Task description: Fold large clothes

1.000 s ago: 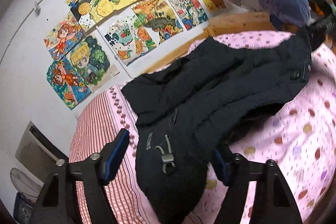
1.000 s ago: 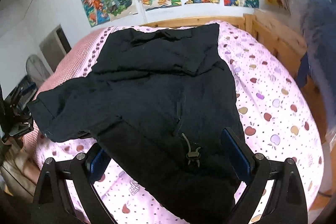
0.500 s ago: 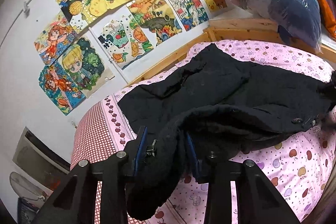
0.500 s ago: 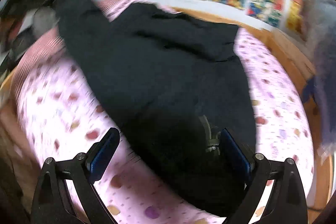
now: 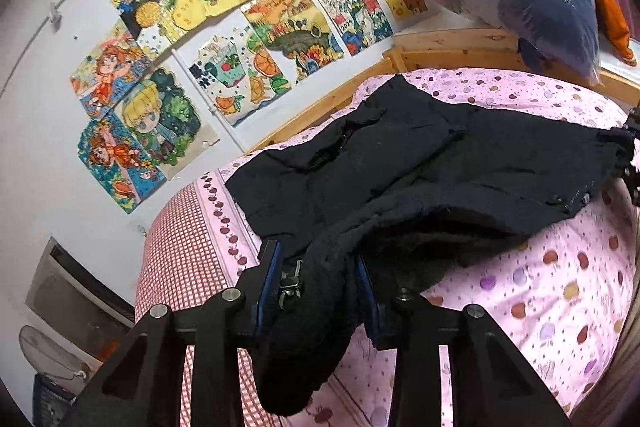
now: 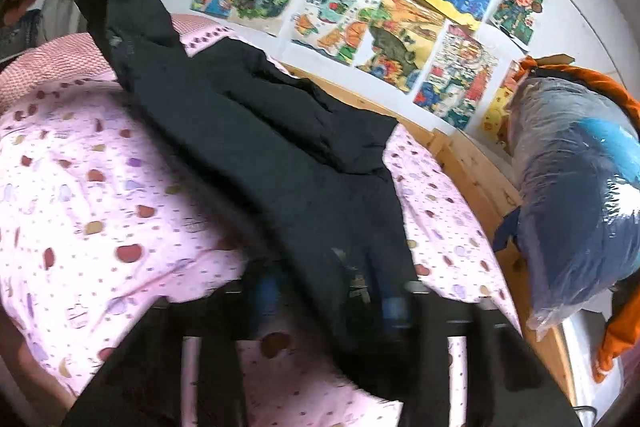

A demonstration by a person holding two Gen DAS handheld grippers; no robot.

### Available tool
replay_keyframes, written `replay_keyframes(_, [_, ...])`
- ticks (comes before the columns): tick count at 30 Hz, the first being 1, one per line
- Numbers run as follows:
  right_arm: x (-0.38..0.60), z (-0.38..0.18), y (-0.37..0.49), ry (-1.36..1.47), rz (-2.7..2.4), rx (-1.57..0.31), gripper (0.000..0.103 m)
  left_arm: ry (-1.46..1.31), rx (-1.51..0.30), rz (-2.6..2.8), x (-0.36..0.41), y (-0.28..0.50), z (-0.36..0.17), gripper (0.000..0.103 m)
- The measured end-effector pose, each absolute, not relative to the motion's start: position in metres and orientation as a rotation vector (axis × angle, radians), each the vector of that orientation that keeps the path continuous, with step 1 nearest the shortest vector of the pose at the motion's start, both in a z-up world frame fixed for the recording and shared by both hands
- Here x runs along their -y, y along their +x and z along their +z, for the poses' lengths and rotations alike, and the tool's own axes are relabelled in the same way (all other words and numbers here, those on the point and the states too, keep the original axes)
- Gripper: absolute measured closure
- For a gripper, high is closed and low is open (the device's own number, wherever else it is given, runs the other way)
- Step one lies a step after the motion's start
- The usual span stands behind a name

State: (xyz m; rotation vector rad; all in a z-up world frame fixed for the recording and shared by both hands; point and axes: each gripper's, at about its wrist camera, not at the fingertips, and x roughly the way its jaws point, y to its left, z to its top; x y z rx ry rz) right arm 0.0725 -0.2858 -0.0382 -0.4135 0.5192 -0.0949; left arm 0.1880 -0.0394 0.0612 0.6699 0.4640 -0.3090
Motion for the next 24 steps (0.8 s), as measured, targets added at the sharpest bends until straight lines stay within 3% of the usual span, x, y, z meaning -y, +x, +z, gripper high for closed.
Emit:
replay_keyframes(2, [0.281,-0.044,0.070,-0.440,-0.104,-0.508,0.089,0.656,-0.458,-0.319,0.034,0.176,0.052,0.086])
replay_keyframes(5, [0.271,-0.043,0.057,-0.456,-0.120,-0.473,0.095,0.639,-0.436,-0.319,0.027,0.160,0.042,0.092])
replay_keyframes(18, [0.249,0.030,-0.040,-0.481,-0.211,-0.211,0.103,0.544,-0.395,-0.327,-0.013,0.092,0.051,0.098])
replay_keyframes(24, [0.254,0.021,-0.040,-0.431,-0.101,-0.357,0.103,0.533,-0.366,-0.316,-0.009,0.093,0.058,0.100])
